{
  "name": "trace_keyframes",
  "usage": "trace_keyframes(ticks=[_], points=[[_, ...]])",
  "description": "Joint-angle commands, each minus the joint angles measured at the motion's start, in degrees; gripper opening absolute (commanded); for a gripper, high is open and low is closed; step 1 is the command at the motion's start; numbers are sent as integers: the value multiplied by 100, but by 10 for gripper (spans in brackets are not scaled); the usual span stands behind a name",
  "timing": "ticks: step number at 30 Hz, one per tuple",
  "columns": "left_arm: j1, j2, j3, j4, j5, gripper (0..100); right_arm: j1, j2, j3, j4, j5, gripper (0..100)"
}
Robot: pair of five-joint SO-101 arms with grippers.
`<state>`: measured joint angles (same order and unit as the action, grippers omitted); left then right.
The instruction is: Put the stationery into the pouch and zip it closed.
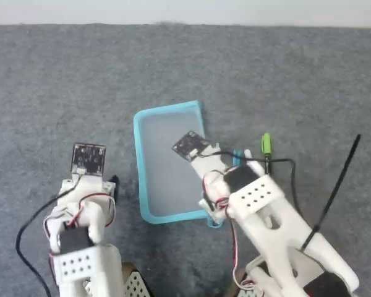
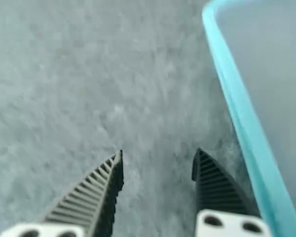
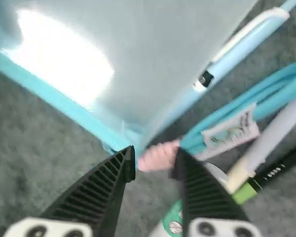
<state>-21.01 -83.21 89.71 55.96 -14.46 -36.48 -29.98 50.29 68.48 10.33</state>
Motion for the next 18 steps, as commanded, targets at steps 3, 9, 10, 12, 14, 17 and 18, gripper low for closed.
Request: trace_keyframes(ticks=[3,9,10,12,14,17,18], points=[[-325,2259,-708,-1020,62,218,-444,382,176,-752,-255,227],[-862,3552,-1270,-1538,105,218,-101,1842,-237,-1103,-255,227],[-879,3719,-1314,-1600,105,218,-31,2070,-413,-1103,-255,227],[-879,3956,-1402,-1662,105,218,154,2492,-791,-1095,-273,227],[-888,4123,-1455,-1758,114,218,400,2879,-1204,-1095,-281,226],[-897,4167,-1455,-1846,281,218,813,3442,-1802,-1095,-264,198],[-897,4167,-1455,-1846,316,218,910,3609,-2013,-1095,-264,162]])
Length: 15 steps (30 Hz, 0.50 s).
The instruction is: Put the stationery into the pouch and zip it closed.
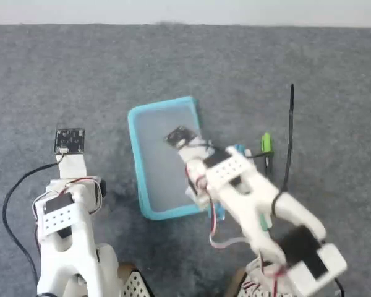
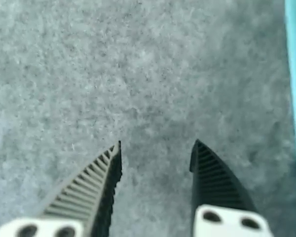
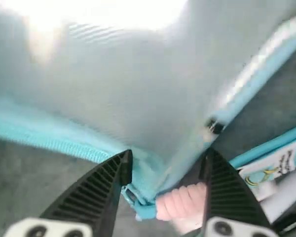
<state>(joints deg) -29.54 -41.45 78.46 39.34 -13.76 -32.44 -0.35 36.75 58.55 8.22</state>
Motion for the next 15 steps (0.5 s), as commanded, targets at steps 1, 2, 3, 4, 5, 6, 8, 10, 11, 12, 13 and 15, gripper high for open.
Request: trace_keyframes(ticks=[1,2,3,4,5,6,8,10,11,12,13,15], points=[[-44,-9,-330,-185,264,218,593,831,-862,-101,-53,115],[-44,-9,-330,-185,264,218,637,1015,-1064,-101,-44,65],[-44,-9,-330,-185,264,218,673,1182,-1257,-84,-70,17],[-44,-9,-330,-185,264,218,673,1305,-1468,-4,-79,0],[-44,-9,-330,-185,264,218,673,1455,-1697,110,-88,20],[-44,-9,-330,-193,264,218,673,1613,-1969,215,-88,32],[-44,-9,-330,-193,264,218,673,1895,-2488,312,-97,13],[-44,-9,-321,-193,264,218,681,2149,-3042,382,-97,7],[-44,-9,-321,-193,264,218,681,2255,-3314,444,-105,9],[-44,-9,-312,-229,264,218,681,2334,-3560,523,-185,8],[-44,9,-295,-325,264,218,681,2396,-3789,611,-273,8],[-44,26,-215,-510,264,218,681,2352,-4079,857,-334,13]])
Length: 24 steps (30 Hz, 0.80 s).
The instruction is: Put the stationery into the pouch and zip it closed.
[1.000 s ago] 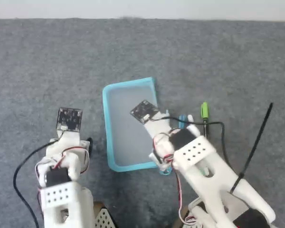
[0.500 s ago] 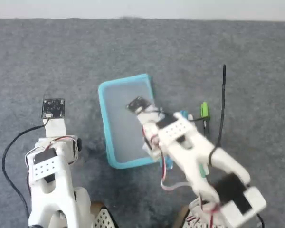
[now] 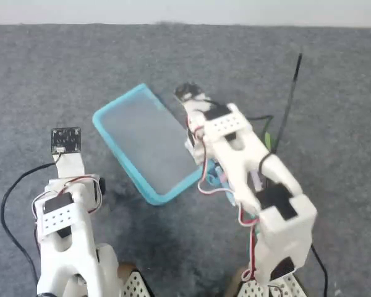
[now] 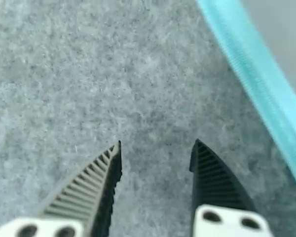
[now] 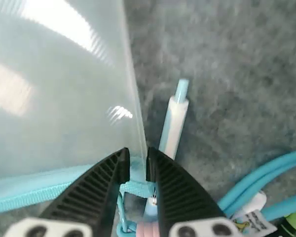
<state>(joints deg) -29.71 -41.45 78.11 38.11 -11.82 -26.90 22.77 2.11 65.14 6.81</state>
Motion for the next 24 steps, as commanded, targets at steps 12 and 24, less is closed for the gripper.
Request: trace_keyframes(ticks=[12,24], points=[[-9,18,-119,-466,62,218,75,-2484,826,145,404,141],[-9,26,-119,-475,53,218,866,-2862,2523,-400,3508,221]])
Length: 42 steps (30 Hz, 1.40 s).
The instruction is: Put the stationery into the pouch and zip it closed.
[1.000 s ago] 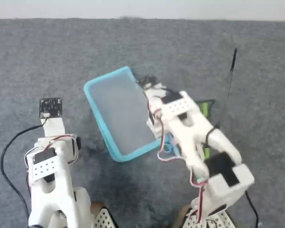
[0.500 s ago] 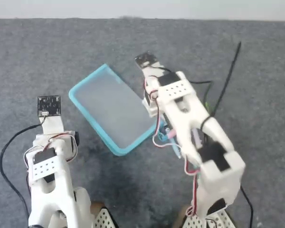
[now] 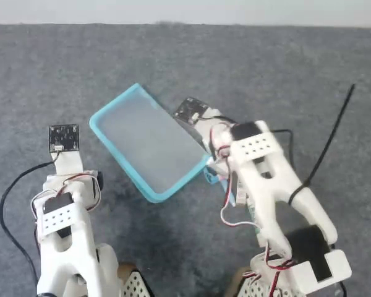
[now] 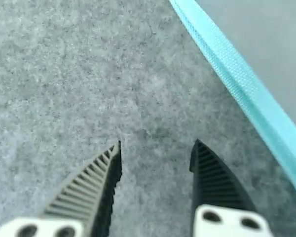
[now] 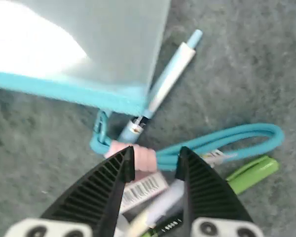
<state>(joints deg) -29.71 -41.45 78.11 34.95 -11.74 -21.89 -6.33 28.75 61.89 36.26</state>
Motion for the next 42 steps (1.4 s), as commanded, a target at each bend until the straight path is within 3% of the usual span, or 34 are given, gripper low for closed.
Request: trace_keyframes(ticks=[1,5,11,19,27,36,42], points=[[-9,26,-110,-158,44,218,488,163,-185,-57,826,255],[-9,26,-110,-158,44,218,593,576,-325,-13,1538,333],[-9,35,-110,-158,44,218,286,901,-334,-48,2312,333],[0,35,-110,-158,35,218,295,1059,-466,-505,2409,333],[0,35,-110,-158,35,218,215,1086,-501,-523,3499,332],[0,35,-110,-158,35,218,215,1578,-492,-470,3851,232],[0,35,-101,-149,35,218,251,1815,-580,-418,3657,199]])
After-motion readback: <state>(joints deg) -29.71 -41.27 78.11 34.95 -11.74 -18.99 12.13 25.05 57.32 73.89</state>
